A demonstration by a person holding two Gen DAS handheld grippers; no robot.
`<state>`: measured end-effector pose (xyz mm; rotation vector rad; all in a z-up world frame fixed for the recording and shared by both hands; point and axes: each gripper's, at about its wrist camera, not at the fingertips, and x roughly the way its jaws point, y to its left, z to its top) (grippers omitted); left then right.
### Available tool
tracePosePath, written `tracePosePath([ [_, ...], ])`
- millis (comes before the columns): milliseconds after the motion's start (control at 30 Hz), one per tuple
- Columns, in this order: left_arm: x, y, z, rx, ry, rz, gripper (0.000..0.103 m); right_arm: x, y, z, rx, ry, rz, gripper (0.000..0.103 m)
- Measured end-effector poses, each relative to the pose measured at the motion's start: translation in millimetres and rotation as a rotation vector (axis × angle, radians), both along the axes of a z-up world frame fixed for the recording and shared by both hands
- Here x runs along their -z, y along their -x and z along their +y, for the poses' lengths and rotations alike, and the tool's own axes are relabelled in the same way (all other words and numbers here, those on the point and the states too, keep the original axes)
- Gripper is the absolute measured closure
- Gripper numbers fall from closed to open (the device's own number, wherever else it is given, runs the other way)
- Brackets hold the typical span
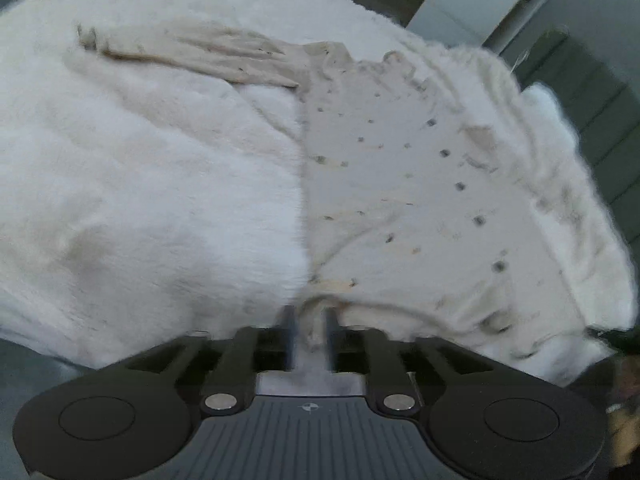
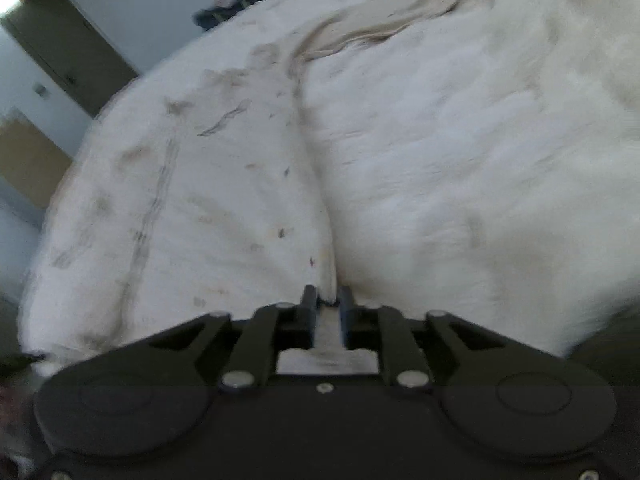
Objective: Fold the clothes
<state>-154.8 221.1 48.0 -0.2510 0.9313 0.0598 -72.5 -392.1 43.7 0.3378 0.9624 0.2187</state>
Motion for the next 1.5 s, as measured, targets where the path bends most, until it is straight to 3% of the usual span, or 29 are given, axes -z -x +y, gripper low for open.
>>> tracePosePath([
  [67, -16.2, 12.0, -32.2, 0.114, -0.158, -0.091, 0.049, -18.7, 16.4, 20.6, -0.096, 0.085, -0.119, 0.075],
  [100, -18.8, 14.8, -44.4, 0.166, -0.193, -0.115, 0.04, -26.5, 25.0, 31.8, -0.148, 0.128, -0.175, 0.059],
  [133, -21.6, 20.3, -73.1, 0.291, -0.262, -0.163, 0.038, -31.6, 33.6, 45.7, -0.216, 0.176, -0.227, 0.051],
  [200, -16.3, 24.2, -114.5, 0.469, -0.38, -0.22, 0.037, -37.3, 47.8, 76.2, -0.357, 0.271, -0.31, 0.051],
  [267, 7.8, 22.3, -172.7, 0.665, -0.582, -0.25, 0.037, -25.6, 64.2, 127.0, -0.565, 0.431, -0.399, 0.051],
  [367, 48.7, 5.7, -218.6, 0.803, -0.719, -0.221, 0.037, -1.2, 78.1, 172.6, -0.732, 0.599, -0.47, 0.051],
  [467, 87.5, -15.7, -238.9, 0.832, -0.823, -0.179, 0.038, 35.0, 84.6, 215.1, -0.874, 0.806, -0.552, 0.051],
  [567, 109.4, -32.7, -251.9, 0.813, -0.906, -0.192, 0.038, 59.9, 88.5, 234.2, -0.901, 0.97, -0.652, 0.051],
  [667, 124.9, -37.3, -259.3, 0.798, -0.988, -0.23, 0.034, 82.1, 84.6, 247.1, -0.917, 1.068, -0.778, 0.051],
  [700, 126.4, -37.0, -257.8, 0.795, -1.001, -0.242, 0.033, 86.9, 83.7, 248.9, -0.925, 1.085, -0.802, 0.055],
  [767, 124.2, -32.2, -257.4, 0.771, -1.018, -0.294, 0.034, 94.7, 80.0, 252.7, -0.929, 1.095, -0.854, 0.078],
  [800, 123.4, -30.7, -257.2, 0.764, -1.019, -0.313, 0.04, 92.6, 79.1, 253.2, -0.916, 1.072, -0.874, 0.1],
  [833, 118.5, -24.1, -255.7, 0.751, -1.012, -0.346, 0.046, 89.9, 79.6, 252.9, -0.901, 1.051, -0.899, 0.101],
  [900, 112.3, -12.8, -255.1, 0.742, -0.996, -0.385, 0.07, 81.4, 85.8, 248.7, -0.876, 1.017, -0.951, 0.1],
  [1033, 95.3, 20.2, -257.3, 0.711, -0.966, -0.486, 0.093, 54.9, 104.4, 234.0, -0.838, 0.921, -1.036, 0.1],
  [1167, 61.0, 36.9, -258.6, 0.602, -0.847, -0.562, 0.094, 24.5, 125.9, 212.3, -0.758, 0.844, -1.115, 0.101],
  [1267, 45.2, 37.3, -256.5, 0.572, -0.78, -0.561, 0.093, 12.2, 126.2, 203.0, -0.709, 0.819, -1.076, 0.1],
  [1333, 43.4, 35.7, -260.2, 0.621, -0.746, -0.54, 0.09, 11.6, 129.0, 198.1, -0.718, 0.807, -1.048, 0.094],
  [1367, 46.8, 34.7, -263.5, 0.642, -0.762, -0.529, 0.082, 14.7, 131.5, 197.4, -0.747, 0.812, -1.036, 0.091],
  [1433, 59.0, 31.8, -271.7, 0.688, -0.816, -0.508, 0.078, 26.2, 136.2, 200.9, -0.812, 0.851, -1.037, 0.067],
  [1500, 70.7, 24.5, -274.9, 0.722, -0.831, -0.469, 0.078, 40.9, 141.1, 210.8, -0.878, 0.92, -1.041, 0.06],
])
